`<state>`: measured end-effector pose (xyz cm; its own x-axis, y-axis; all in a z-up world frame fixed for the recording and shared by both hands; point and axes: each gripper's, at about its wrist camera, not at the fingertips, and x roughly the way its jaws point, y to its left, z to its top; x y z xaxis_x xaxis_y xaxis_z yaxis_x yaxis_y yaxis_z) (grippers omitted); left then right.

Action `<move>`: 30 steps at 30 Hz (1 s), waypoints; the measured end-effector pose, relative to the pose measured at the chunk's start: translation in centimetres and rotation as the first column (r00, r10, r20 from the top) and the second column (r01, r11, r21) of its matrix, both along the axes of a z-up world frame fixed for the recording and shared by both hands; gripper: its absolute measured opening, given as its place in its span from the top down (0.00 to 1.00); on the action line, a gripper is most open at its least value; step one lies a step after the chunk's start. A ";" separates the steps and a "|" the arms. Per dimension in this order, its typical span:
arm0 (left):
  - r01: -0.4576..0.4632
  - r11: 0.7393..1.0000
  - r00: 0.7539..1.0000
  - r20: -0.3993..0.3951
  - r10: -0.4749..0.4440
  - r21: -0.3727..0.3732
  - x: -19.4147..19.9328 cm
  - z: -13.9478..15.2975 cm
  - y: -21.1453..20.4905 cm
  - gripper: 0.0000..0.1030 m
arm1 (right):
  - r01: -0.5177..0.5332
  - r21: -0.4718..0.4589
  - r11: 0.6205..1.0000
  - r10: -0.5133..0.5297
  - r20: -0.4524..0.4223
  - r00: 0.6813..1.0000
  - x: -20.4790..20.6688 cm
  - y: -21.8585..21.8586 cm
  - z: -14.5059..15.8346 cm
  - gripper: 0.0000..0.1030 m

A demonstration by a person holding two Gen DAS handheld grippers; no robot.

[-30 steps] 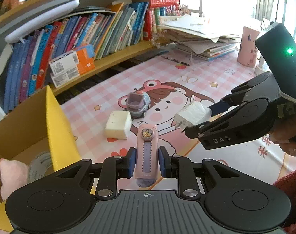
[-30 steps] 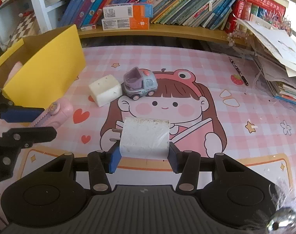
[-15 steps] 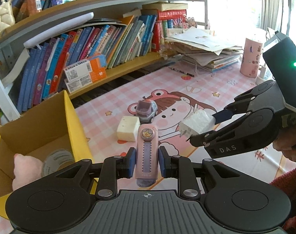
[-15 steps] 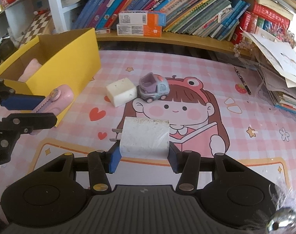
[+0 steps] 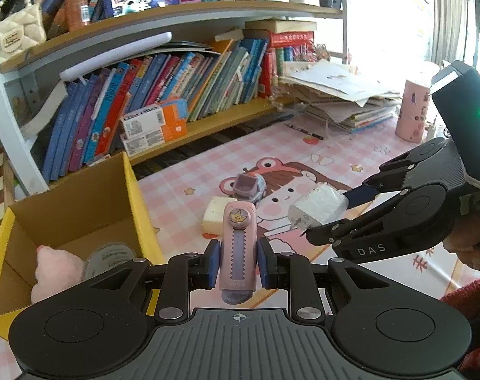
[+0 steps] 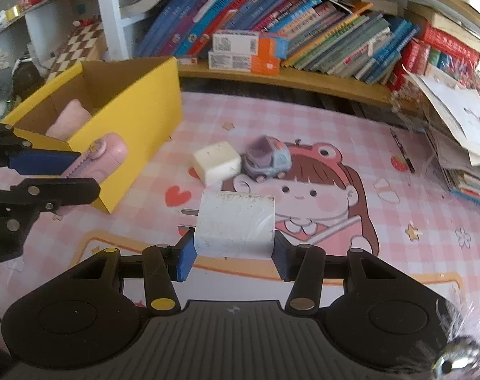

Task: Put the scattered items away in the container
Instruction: 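Lift the knife with the left tool while the right tool carries the charger toward the box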

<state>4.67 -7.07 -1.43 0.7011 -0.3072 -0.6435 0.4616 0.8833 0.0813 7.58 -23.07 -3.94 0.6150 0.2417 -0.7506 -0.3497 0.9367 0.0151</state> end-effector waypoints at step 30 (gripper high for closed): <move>-0.252 0.966 0.963 0.086 0.256 -0.059 1.7 3.0 7.7 0.77 | -0.218 -0.015 0.976 0.219 0.109 0.970 3.1 6.1 4.3 0.54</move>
<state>6.36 0.67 1.62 0.8158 -0.1398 -0.5612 0.2138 0.9745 0.0682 10.71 -17.00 0.31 0.6263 0.3770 -0.6824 -0.5451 0.8375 -0.0376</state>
